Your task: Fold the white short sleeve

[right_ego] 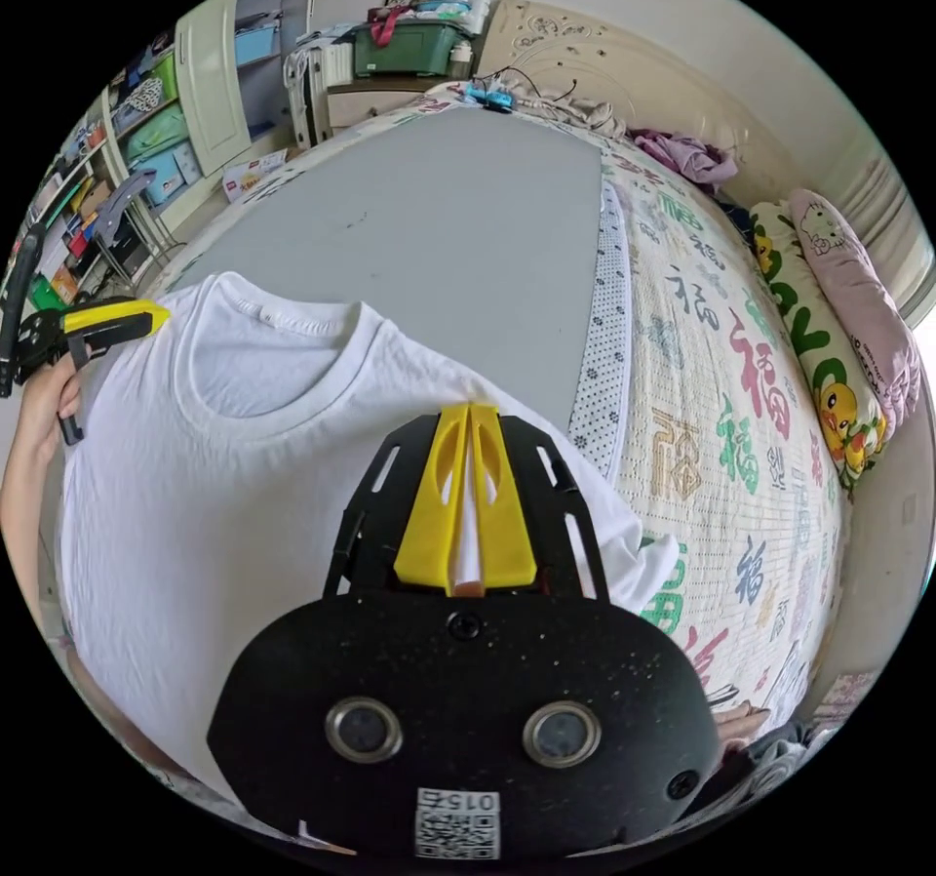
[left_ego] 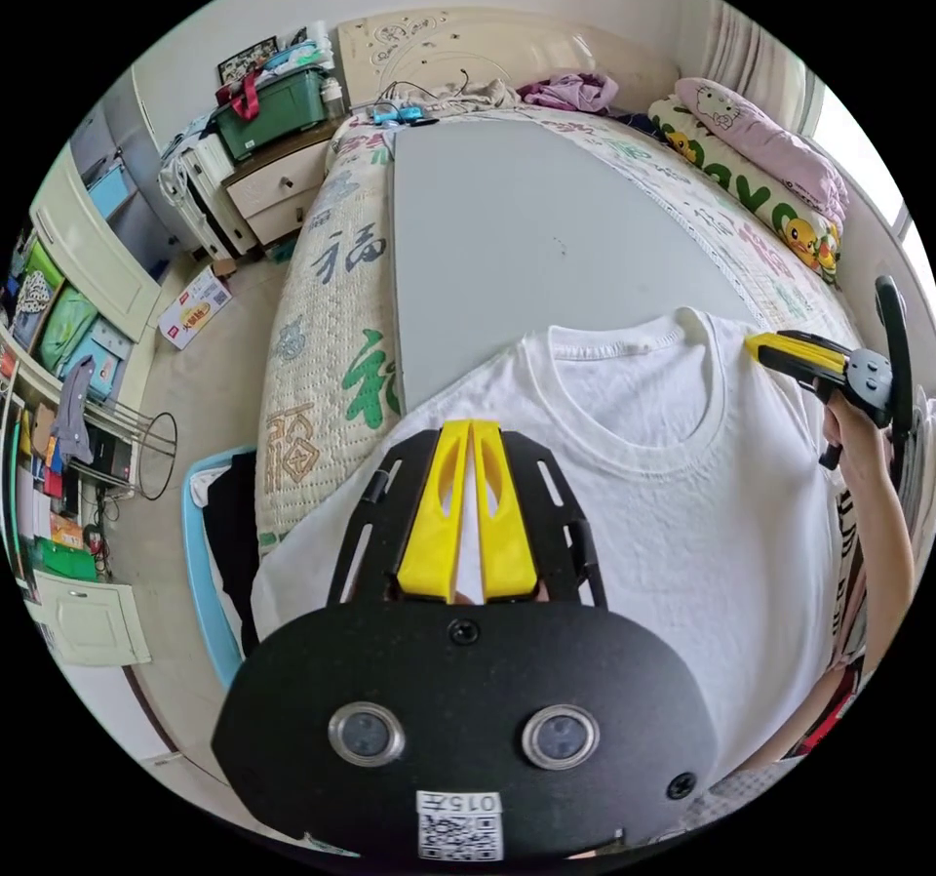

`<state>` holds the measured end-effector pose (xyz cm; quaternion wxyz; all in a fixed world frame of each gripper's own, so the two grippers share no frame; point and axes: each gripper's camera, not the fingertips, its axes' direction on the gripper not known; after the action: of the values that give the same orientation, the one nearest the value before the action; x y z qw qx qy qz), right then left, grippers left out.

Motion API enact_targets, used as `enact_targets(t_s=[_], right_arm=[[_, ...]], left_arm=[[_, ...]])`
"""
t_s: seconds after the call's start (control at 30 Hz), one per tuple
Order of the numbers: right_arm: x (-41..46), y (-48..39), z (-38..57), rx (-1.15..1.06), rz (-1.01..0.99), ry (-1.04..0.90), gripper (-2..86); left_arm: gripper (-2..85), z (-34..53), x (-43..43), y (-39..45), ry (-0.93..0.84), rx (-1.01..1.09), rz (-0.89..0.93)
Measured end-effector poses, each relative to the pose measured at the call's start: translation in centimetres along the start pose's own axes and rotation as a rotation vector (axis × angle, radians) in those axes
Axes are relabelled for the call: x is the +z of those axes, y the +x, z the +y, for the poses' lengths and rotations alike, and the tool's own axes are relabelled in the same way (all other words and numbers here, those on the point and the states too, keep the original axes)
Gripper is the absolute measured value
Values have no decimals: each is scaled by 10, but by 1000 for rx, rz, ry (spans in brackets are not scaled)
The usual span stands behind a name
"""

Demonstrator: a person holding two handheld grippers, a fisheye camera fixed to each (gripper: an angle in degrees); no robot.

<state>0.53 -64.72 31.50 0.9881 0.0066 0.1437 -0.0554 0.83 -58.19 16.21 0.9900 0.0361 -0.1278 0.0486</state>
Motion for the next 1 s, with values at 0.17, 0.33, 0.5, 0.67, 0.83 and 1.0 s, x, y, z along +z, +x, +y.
enact_targets(t_s=[0.17,0.33,0.5,0.67,0.83,1.0], right_arm=[[3,0,-6,-11,70,-22,-5],[-38,15,33,30,11,8,2],[-173,36,182,23,-343,278,13],[-256,21,371,-99,-530,338,19],[-269,26,514,69,-423,207,50],[-252,49,589,251,-405,87,112]], left_arm=[[-6,-4,9,-8,-11,-33,-5],[4,26,-16,-16,30,-66,44],[55,139,-114,-30,175,16,213],[79,314,-188,-40,202,-1,358],[86,485,-197,-55,186,-273,352],[102,574,-175,-58,140,-432,359]])
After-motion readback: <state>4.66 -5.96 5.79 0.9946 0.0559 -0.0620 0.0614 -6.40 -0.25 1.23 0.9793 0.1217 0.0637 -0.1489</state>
